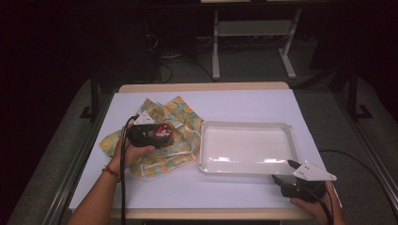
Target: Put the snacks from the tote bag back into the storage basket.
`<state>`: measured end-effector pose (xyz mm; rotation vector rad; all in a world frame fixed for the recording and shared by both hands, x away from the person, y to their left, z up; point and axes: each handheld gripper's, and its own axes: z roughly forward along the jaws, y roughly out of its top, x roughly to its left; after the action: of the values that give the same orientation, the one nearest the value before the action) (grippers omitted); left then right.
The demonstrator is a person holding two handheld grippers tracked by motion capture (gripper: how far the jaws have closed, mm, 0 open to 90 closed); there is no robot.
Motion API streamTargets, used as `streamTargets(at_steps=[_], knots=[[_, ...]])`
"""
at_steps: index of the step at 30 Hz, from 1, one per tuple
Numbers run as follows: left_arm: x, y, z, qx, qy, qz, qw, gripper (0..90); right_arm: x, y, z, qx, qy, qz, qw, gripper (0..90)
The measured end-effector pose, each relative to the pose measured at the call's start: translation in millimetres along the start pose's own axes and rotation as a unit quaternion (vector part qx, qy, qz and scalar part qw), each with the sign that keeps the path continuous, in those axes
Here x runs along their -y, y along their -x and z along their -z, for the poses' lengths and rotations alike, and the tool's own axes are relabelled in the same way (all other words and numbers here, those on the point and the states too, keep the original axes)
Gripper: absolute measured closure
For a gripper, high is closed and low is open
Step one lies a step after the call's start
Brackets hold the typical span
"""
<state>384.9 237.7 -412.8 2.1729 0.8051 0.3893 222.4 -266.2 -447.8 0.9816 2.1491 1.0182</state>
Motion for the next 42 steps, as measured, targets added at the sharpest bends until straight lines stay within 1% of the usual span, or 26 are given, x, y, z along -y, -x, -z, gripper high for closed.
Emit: streamTargets(at_steps=[2, 3, 7, 10, 12, 14, 16, 17, 19, 20, 21, 22, 24, 25, 26, 28, 30, 32, 36, 38, 41, 42], knots=[[0.2, 0.7, 0.5, 0.007, -0.001, -0.006, 1.0000, 24.8, 0.1, -0.2, -0.3, 0.000, -0.002, 0.001, 1.0000, 24.4], [0.2, 0.7, 0.5, 0.007, -0.001, -0.006, 1.0000, 24.8, 0.1, -0.2, -0.3, 0.000, -0.002, 0.001, 1.0000, 24.4], [0.7, 1.9, 1.4, 0.022, 0.001, -0.025, 0.9995, 24.8, 0.1, -0.5, -0.7, -0.001, -0.003, 0.001, 1.0000, 24.4], [1.2, 1.1, 1.5, 0.026, 0.001, -0.024, 0.9994, 24.8, 0.1, -0.7, -0.9, -0.002, -0.004, 0.002, 1.0000, 24.4], [1.9, 0.2, 1.4, 0.026, 0.003, -0.013, 0.9996, 24.7, 0.2, -0.8, -1.0, -0.002, -0.005, 0.001, 1.0000, 24.4], [1.7, 1.6, 1.5, 0.020, 0.003, -0.009, 0.9998, 24.4, 0.2, -0.7, -0.9, -0.003, -0.004, 0.001, 1.0000, 24.4], [0.5, 3.9, 1.7, 0.014, 0.006, 0.000, 0.9999, 21.1, 0.4, -0.6, -1.4, -0.003, -0.005, 0.001, 1.0000, 24.4], [-0.6, 5.0, 2.2, 0.013, 0.011, 0.005, 0.9998, 21.1, 0.4, -0.6, -1.4, -0.003, -0.005, 0.001, 1.0000, 24.4], [-3.6, 7.2, 2.4, 0.000, 0.017, 0.022, 0.9996, 20.0, 0.0, -1.3, -1.7, -0.004, -0.006, 0.002, 1.0000, 24.4], [-5.3, 9.4, 1.6, -0.005, 0.027, 0.037, 0.9990, 18.4, -0.1, -1.5, -1.6, -0.005, -0.006, 0.002, 1.0000, 24.4], [-5.9, 10.7, -0.1, -0.007, 0.028, 0.047, 0.9985, 18.0, -0.1, -1.5, -1.7, -0.005, -0.006, 0.003, 1.0000, 24.4], [-6.4, 11.9, -1.6, -0.012, 0.025, 0.050, 0.9984, 18.0, 0.0, -1.3, -1.9, -0.004, -0.007, 0.003, 1.0000, 24.4], [-6.8, 14.0, -3.2, -0.016, 0.026, 0.049, 0.9983, 17.2, 0.3, -1.0, -1.8, -0.004, -0.007, 0.002, 1.0000, 24.4], [-7.3, 15.5, -5.0, -0.027, 0.023, 0.047, 0.9983, 18.5, 0.5, -0.8, -1.8, -0.003, -0.008, 0.002, 1.0000, 24.4], [-7.9, 16.2, -6.5, -0.034, 0.019, 0.049, 0.9980, 20.6, 0.5, -0.7, -1.8, -0.003, -0.008, 0.002, 1.0000, 24.4], [-8.4, 16.6, -8.4, -0.038, 0.019, 0.054, 0.9976, 21.8, 0.6, -0.7, -1.8, -0.003, -0.007, 0.002, 1.0000, 24.4], [-9.4, 16.1, -8.1, -0.037, 0.011, 0.054, 0.9978, 22.0, 0.7, -0.6, -1.8, -0.003, -0.007, 0.002, 1.0000, 24.4], [-9.5, 16.2, -7.1, -0.035, 0.006, 0.046, 0.9983, 22.3, 1.0, -0.5, -1.7, -0.001, -0.007, 0.002, 1.0000, 24.4], [-8.5, 14.7, -5.7, -0.035, 0.006, 0.046, 0.9983, 22.3, 1.2, -0.2, -1.9, -0.001, -0.007, 0.001, 1.0000, 24.4], [-7.5, 13.1, -5.1, -0.035, 0.007, 0.054, 0.9979, 22.1, 1.0, -0.7, -1.8, -0.002, -0.008, 0.002, 1.0000, 24.4], [-6.6, 9.5, -5.0, -0.031, -0.001, 0.072, 0.9969, 21.2, 0.9, -0.9, -1.8, -0.003, -0.008, 0.003, 1.0000, 24.4], [-6.3, 8.5, -4.8, -0.029, -0.003, 0.073, 0.9969, 21.0, 1.0, -0.8, -1.9, -0.004, -0.008, 0.003, 1.0000, 24.4]])
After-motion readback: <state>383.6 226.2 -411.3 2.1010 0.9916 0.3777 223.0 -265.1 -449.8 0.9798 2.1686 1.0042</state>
